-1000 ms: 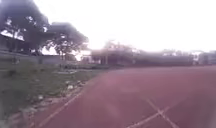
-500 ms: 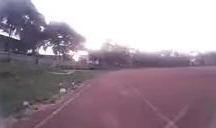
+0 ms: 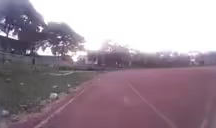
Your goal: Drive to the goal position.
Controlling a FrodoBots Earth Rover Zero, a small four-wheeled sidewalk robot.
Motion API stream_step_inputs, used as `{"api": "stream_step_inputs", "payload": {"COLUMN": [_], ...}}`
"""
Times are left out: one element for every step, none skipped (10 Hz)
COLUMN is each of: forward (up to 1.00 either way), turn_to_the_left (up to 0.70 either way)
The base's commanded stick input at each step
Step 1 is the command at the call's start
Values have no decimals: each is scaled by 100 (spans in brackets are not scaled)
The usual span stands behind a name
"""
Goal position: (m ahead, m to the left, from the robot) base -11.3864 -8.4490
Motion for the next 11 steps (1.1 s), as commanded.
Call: {"api": "stream_step_inputs", "payload": {"forward": [70,70,70,70,70,70,70,70,70,70,70], "turn_to_the_left": [0,0,-21,-35,-35,-13,0,-2,-25,-35,0]}}
